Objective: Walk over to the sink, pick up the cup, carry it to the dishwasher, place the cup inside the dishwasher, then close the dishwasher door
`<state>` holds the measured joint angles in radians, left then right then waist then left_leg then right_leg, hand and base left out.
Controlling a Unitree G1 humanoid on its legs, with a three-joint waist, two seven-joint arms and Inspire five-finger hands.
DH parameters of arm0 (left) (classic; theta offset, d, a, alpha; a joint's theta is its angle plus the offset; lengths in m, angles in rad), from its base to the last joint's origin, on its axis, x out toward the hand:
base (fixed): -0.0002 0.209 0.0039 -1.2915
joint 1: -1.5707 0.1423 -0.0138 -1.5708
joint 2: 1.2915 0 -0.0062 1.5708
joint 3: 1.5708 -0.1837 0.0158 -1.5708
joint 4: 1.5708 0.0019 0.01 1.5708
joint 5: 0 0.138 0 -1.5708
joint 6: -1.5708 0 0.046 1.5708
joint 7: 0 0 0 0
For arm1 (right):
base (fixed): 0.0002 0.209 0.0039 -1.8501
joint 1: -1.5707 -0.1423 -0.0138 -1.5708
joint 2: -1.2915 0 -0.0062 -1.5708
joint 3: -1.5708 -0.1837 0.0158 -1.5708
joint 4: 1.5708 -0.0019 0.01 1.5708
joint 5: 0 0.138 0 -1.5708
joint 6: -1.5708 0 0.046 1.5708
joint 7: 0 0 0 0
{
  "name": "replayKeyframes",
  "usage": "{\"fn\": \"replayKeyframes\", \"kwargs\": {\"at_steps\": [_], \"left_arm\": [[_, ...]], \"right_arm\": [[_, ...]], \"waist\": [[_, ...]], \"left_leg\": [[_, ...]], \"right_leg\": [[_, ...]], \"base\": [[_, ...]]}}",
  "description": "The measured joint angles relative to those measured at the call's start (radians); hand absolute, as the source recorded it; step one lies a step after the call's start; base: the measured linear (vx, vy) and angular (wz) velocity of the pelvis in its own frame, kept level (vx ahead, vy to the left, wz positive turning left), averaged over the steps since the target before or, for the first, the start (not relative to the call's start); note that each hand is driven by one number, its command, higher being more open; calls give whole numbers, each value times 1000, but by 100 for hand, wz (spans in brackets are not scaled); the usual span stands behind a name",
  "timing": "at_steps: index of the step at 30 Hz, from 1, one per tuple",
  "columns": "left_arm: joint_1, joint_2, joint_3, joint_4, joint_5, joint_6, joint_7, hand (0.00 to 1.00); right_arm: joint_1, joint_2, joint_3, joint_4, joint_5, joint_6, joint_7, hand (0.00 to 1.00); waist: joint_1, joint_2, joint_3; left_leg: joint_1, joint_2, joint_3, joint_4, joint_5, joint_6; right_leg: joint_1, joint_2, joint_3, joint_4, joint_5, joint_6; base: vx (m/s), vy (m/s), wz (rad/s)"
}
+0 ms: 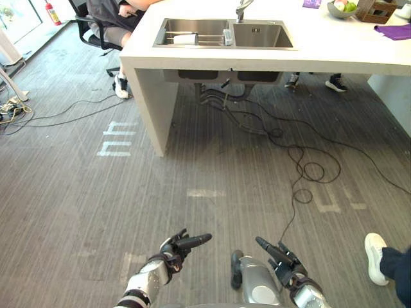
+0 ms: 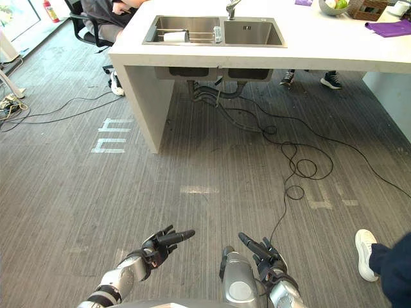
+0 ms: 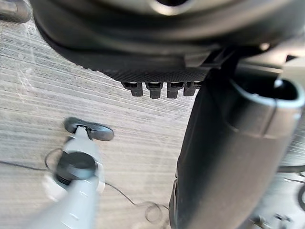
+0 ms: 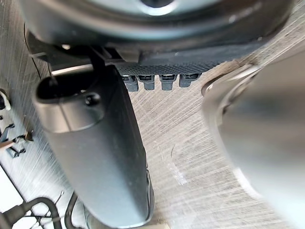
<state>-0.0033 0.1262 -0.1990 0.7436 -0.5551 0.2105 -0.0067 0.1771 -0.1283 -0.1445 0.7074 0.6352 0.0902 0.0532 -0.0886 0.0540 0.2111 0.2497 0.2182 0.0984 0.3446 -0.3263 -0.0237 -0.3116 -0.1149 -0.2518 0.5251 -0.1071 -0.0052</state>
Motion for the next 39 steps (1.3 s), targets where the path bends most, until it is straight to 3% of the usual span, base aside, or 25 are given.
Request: {"fn": "replayKeyframes", "kwargs": {"at_steps": [2,4,6,8,10,11,12,14,15,16,18,21,23,25,27,28,29,31,33,34,35,36,37,38,39], "left_arm": [[43,-17,1,10,18,-11,0,100],[74,-26,10,7,18,-50,0,100],[76,-30,17,2,18,-83,-1,100],[97,-31,24,-41,16,-113,-4,100],[124,-31,48,-107,12,-140,0,100],[129,-31,57,-116,6,-143,3,100],[142,-33,67,-131,-12,-153,10,100],[162,-35,67,-157,-31,-159,24,100],[164,-37,75,-158,-44,-165,39,100],[160,-34,81,-161,-55,-171,52,100],[146,-35,84,-169,-55,-177,53,100],[166,-33,104,-231,-55,-178,67,100],[171,-30,136,-269,-52,-233,81,100],[186,-32,146,-335,-37,-282,92,100],[206,-31,147,-415,12,-349,95,100],[211,-32,150,-462,46,-381,96,100],[218,-32,150,-514,75,-397,97,100],[222,-38,150,-592,107,-408,111,100],[211,-49,151,-634,111,-434,140,100],[191,-52,147,-636,110,-445,158,100],[182,-55,146,-636,109,-447,167,100],[160,-53,131,-637,105,-448,190,100],[153,-43,128,-636,105,-448,195,100],[147,-40,118,-636,105,-448,196,100],[142,-33,106,-645,105,-448,193,100]], "right_arm": [[34,-10,-6,-13,-1,7,2,100],[48,-14,-2,-10,-6,15,4,100],[45,-18,-2,-9,-10,15,6,100],[27,-30,6,-10,-10,15,16,100],[-38,-50,19,-10,-10,16,25,100],[-55,-50,19,-8,-10,16,26,100],[-76,-50,19,-6,-10,16,33,100],[-77,-54,28,-2,-10,16,41,100],[-79,-52,33,29,-10,17,44,100],[-70,-42,48,51,-10,28,55,100],[-60,-38,52,82,-10,34,70,100],[-58,-38,77,152,-25,35,78,100],[-61,-47,83,161,-41,32,93,100],[-59,-46,80,188,-49,29,96,100],[-51,-37,57,205,-47,27,87,100],[-50,-33,34,214,-47,26,83,100],[-50,-29,19,230,-48,25,76,100],[-50,-26,-9,251,-48,16,58,100],[-57,-21,-49,248,-36,-4,53,100],[-56,-15,-81,253,-26,-19,52,100],[-56,-13,-97,253,-22,-28,52,100],[-52,-9,-125,257,1,-35,53,100],[-48,-5,-126,260,2,-36,53,100],[-39,-2,-124,265,1,-36,53,100],[-9,21,-112,276,5,-36,56,100]], "waist": [[-3,48,-7],[7,64,-7],[32,57,3],[54,43,12],[77,40,19],[76,38,21],[75,40,22],[76,59,26],[77,65,35],[77,42,42],[75,19,51],[90,19,56],[101,9,53],[106,-9,36],[119,-48,3],[119,-68,-8],[119,-83,-17],[106,-75,-18],[92,-69,-18],[88,-54,-10],[87,-49,-7],[73,-44,-4],[69,-45,-4],[66,-50,-7],[72,-87,-22]], "left_leg": [[-146,57,-4,361,189,-49],[-263,114,-21,621,346,-78],[-384,110,-19,824,226,-54],[-434,42,5,734,152,-48],[-471,-34,52,403,116,-48],[-470,-55,55,284,122,-54],[-439,-102,49,-94,224,-77],[-427,-87,46,-252,263,-107],[-421,-74,58,-213,347,-102],[-430,-85,95,-174,353,-97],[-452,-97,141,-122,356,-88],[-458,-120,124,-64,359,-29],[-456,-145,108,-27,335,14],[-436,-176,109,-60,325,29],[-395,-228,120,-145,327,34],[-362,-259,125,-177,340,60],[-323,-285,113,-191,330,78],[-268,-292,84,-204,309,99],[-226,-287,53,-214,293,96],[-191,-274,32,-230,278,95],[-175,-265,22,-234,273,90],[-148,-233,-18,-215,247,63],[-144,-227,-38,-196,235,56],[-143,-223,-56,-174,216,42],[-145,-232,-94,-126,170,14]], "right_leg": [[90,32,-10,-33,-47,-11],[200,68,-6,-118,-64,-32],[319,83,0,-194,-63,-31],[417,80,31,-261,-63,-30],[474,74,98,-310,-63,-29],[486,69,111,-318,-63,-28],[521,59,145,-354,-71,-12],[561,73,166,-389,-85,16],[607,79,182,-414,-102,37],[625,52,178,-430,-118,34],[636,18,164,-427,-131,41],[637,-6,163,-393,-129,43],[627,-26,168,-339,-128,43],[566,-54,173,-215,-129,45],[444,-115,194,21,-115,119],[380,-151,207,167,-62,218],[338,-175,221,286,35,265],[280,-189,215,445,116,246],[188,-201,157,550,-22,163],[141,-204,99,521,-90,114],[120,-204,75,476,-110,102],[98,-184,34,243,-122,88],[102,-169,39,154,-115,89],[105,-158,49,71,-87,84],[108,-157,58,-55,131,71]], "base": [[539,-233,-11],[507,-91,-10],[498,-65,-18],[398,-29,-45],[384,48,-87],[476,206,-101],[325,172,-76],[281,204,-60],[374,290,-34],[379,277,-19],[274,140,13],[311,127,-11],[276,120,-18],[230,105,6],[258,102,11],[307,96,28],[324,100,35],[402,83,39],[307,18,38],[217,-43,33],[307,-134,64],[302,-174,69],[252,-196,84],[227,-216,80],[241,-249,70]]}}
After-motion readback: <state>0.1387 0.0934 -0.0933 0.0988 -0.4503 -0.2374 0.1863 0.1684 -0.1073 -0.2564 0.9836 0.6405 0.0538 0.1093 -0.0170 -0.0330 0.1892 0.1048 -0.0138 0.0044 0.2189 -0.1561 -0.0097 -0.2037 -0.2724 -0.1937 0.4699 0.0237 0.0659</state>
